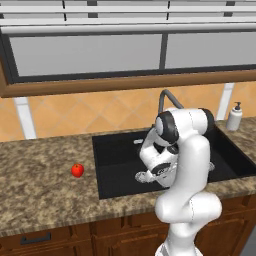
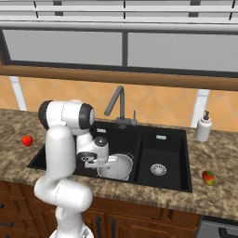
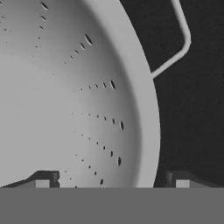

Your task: Put the colander in the sink, put the mango, apple in the colander, and turn on the sink faucet and pour water over the colander.

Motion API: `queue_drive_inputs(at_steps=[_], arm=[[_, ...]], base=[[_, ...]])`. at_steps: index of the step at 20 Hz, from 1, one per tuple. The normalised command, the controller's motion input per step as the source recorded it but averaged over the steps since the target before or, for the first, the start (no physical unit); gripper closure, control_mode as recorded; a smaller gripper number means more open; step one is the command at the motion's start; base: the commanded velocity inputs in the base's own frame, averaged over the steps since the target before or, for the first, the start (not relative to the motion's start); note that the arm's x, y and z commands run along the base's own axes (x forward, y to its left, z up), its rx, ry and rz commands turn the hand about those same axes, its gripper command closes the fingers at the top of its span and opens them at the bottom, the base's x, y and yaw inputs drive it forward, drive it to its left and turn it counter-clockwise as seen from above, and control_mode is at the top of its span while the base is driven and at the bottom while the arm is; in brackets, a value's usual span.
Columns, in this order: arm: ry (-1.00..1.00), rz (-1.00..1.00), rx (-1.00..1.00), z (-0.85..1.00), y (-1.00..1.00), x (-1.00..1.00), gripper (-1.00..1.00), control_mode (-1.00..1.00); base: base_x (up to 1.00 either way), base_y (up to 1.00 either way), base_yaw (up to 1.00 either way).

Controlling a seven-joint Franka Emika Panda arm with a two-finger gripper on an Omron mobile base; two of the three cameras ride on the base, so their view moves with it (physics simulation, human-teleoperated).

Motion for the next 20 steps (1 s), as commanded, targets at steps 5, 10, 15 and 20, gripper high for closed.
queue_drive_inputs(at_steps=[5, 10, 15, 20], arm=[[-0.21, -0.19, 0.00, 0.48, 0.00, -0.07, -1.00, -1.00], [-0.23, -0.13, 0.00, 0.87, 0.18, -0.27, -1.00, -1.00], [-0.12, -0.14, 0.00, 1.00, 0.42, -0.27, -1.00, -1.00], [0.00, -0.04, 0.01, 1.00, 0.27, 0.02, -1.00, -1.00]], base=[[0.00, 0.00, 0.00], [0.00, 0.00, 0.00], [0.00, 0.00, 0.00], [0.00, 0.00, 0.00]])
